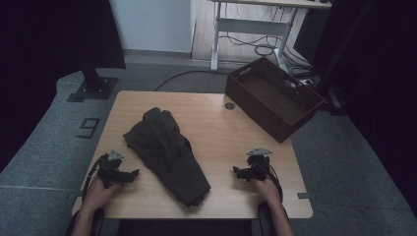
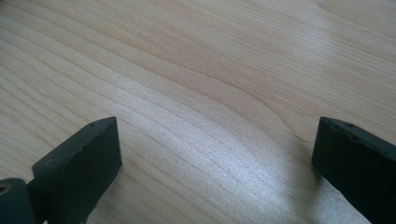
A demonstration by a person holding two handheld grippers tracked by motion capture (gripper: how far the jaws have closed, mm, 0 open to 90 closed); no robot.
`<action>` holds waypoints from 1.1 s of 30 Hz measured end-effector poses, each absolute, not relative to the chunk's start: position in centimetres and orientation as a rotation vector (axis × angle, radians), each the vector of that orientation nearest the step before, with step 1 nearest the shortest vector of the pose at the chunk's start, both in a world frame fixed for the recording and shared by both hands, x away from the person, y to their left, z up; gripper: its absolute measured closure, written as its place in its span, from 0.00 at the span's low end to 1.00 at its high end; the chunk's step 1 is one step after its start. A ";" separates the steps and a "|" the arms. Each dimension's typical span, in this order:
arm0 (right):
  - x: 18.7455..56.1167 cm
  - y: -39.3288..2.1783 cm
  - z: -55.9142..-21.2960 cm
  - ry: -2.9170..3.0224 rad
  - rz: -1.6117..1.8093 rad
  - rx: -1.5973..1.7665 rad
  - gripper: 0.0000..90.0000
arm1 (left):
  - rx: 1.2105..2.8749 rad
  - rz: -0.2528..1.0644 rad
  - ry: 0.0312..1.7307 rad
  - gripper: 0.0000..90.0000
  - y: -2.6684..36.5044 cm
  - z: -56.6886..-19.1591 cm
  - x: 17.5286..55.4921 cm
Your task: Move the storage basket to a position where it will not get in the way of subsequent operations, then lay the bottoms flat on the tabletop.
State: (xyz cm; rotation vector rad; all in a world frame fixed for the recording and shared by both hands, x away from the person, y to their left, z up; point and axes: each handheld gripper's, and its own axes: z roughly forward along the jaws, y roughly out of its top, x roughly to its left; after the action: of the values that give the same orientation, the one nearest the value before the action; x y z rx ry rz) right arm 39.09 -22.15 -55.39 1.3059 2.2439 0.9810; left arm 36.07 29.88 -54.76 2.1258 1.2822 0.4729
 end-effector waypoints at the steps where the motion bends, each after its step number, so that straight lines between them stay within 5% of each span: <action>1: 39.1 -22.1 -55.5 2.238 0.975 1.305 0.02 | 2.126 0.473 1.282 0.00 29.9 -54.8 36.1; 33: 38.6 -21.7 -55.1 2.311 0.969 1.253 0.00 | 2.151 0.440 1.188 0.01 28.8 -53.3 35.7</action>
State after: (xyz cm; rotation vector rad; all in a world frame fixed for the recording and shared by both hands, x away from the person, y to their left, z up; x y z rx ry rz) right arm 38.56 -21.71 -55.13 1.2533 2.3105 0.9693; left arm 35.67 28.84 -53.31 2.1509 1.1878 0.4403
